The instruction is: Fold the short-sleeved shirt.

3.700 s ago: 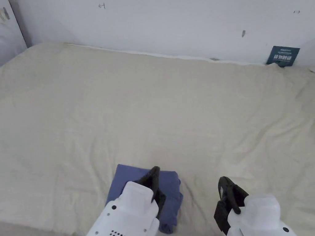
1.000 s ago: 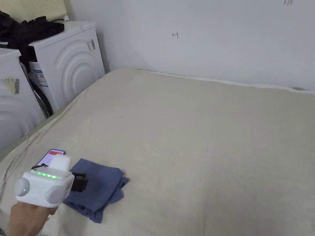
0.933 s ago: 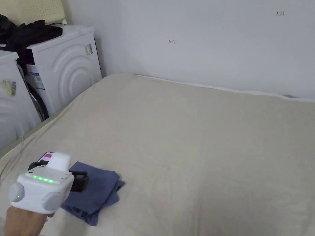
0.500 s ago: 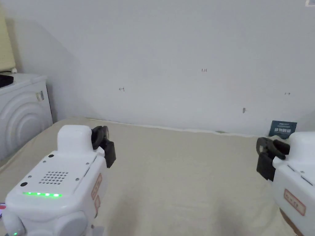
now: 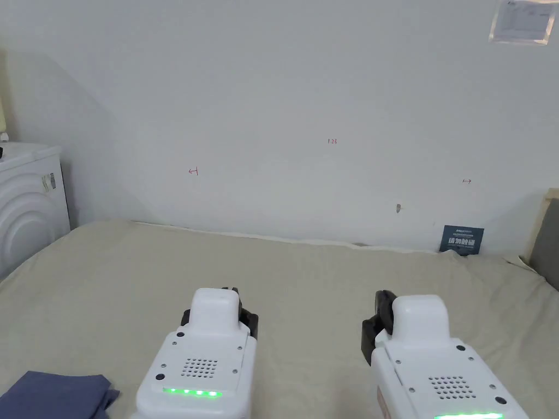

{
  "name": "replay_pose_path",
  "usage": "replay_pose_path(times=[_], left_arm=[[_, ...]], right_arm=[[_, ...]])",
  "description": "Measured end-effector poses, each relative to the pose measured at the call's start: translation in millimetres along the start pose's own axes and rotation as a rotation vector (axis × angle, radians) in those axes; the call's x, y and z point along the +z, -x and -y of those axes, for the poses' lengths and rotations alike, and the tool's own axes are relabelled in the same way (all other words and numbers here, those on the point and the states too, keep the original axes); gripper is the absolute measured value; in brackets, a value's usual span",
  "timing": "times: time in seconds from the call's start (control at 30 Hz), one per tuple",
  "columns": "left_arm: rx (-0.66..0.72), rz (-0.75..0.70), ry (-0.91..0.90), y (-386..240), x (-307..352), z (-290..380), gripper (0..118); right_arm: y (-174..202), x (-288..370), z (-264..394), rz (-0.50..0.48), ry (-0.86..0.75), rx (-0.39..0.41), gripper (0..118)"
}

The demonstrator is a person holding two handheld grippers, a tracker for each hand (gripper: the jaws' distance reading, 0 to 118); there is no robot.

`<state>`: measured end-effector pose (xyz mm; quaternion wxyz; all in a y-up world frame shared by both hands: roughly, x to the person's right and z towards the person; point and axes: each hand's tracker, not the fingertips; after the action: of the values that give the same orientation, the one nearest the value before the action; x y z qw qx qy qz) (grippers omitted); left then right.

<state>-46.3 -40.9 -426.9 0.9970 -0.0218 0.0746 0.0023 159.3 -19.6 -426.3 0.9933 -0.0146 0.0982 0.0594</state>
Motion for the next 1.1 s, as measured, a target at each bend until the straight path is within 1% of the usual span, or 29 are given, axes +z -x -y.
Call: replay_pose_path(times=[0.07,0.1,0.13,0.17,0.2,0.23,0.27,0.3,0.33,0.37,0.47,0.53,0.6,0.67,0.7,0.77,0.8,0.87,0.97,1.0,1.03,1.07,1.1], left_arm=[[-0.003,0.002,0.006,4,-3,-6,10],[-0.005,-0.003,0.014,4,-4,-7,14],[-0.003,-0.020,0.017,6,-5,-7,21],[0.005,-0.017,0.016,8,-5,-7,40],[0.016,-0.016,0.020,10,-8,-8,83],[0.026,-0.019,0.030,12,-10,-6,114],[0.042,-0.014,0.033,14,-10,-5,118],[0.054,0.019,-0.043,15,-9,-3,118],[0.045,0.015,-0.046,15,-9,-4,118],[0.052,0.034,-0.057,17,-10,-5,118],[0.021,0.053,-0.076,10,-12,-13,118],[0.002,0.037,0.023,10,-17,-20,118],[-0.002,0.078,0.015,7,-13,-30,118],[-0.011,0.062,-0.003,-1,-7,-37,118],[-0.014,0.015,-0.012,-4,-3,-42,118],[0.016,0.015,0.011,-6,1,-56,118],[0.062,0.022,0.024,-6,4,-60,118],[0.109,0.004,0.078,-6,2,-72,118],[0.091,-0.034,0.169,-7,-2,-77,118],[0.068,-0.064,0.165,-10,-4,-76,118],[0.038,-0.065,0.097,-10,-4,-69,118],[0.036,-0.099,-0.019,-12,1,-63,118],[0.012,-0.150,-0.011,-14,2,-62,118]], right_arm=[[-2,-1,3,0.020,0.003,-0.007,4],[-4,-1,3,0.029,0.003,-0.017,4],[-4,-2,2,0.047,0.008,-0.052,6],[-4,-1,2,0.044,0.002,-0.059,14],[-4,-1,2,0.036,-0.003,-0.060,36],[-3,0,1,0.032,-0.006,-0.058,66],[-2,-2,0,0.032,-0.005,-0.060,103],[-2,-7,-1,0.014,0.026,-0.070,118],[-4,-3,-1,-0.060,0.018,-0.113,118],[-6,-7,-3,-0.036,0.037,-0.112,118],[-7,-9,-10,-0.035,0.037,-0.117,118],[0,-12,-4,-0.026,0.037,-0.102,118],[0,-15,-8,-0.004,0.051,-0.086,118],[0,-13,-12,-0.005,0.053,-0.084,118],[-2,-12,-15,-0.008,0.053,-0.088,118],[-2,-7,-20,-0.016,0.035,-0.096,118],[-2,-6,-23,-0.016,0.029,-0.095,118],[-2,-5,-28,-0.011,0.022,-0.088,118],[-3,-6,-31,-0.010,0.027,-0.084,118],[-2,-6,-31,-0.011,0.027,-0.080,118],[-1,-6,-31,-0.011,0.023,-0.071,118],[0,-7,-30,-0.008,0.023,-0.064,118],[0,-8,-29,-0.007,0.027,-0.060,118]])
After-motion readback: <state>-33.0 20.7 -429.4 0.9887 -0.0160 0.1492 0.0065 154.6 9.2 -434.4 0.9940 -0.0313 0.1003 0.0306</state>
